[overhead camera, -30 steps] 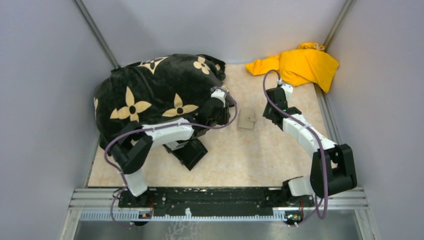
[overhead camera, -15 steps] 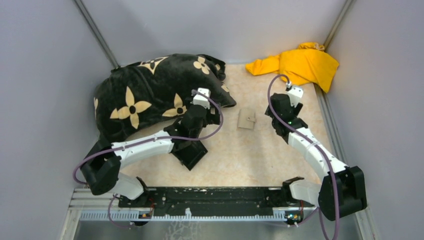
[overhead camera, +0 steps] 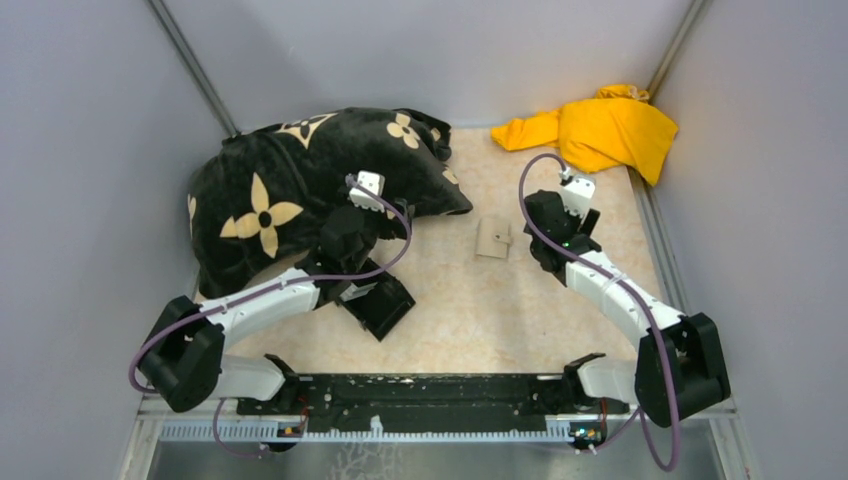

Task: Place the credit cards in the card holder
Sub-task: Reset both arms

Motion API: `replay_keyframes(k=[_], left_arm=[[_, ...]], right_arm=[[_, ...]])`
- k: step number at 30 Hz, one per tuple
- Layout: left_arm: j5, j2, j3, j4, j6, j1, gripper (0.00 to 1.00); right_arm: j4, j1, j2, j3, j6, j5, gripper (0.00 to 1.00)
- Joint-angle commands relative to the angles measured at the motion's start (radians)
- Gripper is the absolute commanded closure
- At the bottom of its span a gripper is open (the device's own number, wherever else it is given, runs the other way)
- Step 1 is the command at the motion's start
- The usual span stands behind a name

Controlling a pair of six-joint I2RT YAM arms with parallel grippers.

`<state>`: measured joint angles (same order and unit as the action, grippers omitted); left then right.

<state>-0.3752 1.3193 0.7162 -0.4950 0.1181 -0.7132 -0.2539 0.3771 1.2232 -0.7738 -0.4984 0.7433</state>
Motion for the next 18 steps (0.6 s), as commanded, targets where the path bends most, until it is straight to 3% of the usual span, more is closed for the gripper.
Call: replay_keyframes(k=[1, 18], left_arm=[[0.045, -0.019, -0.033, -0.081, -0.029, 0.031, 0.00], [-0.009, -0.021, -0.051, -0.093, -0.021, 0.060, 0.00]], right_arm=[[0.047, 0.014, -0.013, -0.023, 0.001, 0.048, 0.21], [0.085, 0.029, -0.008, 0.000, 0.039, 0.034, 0.22]])
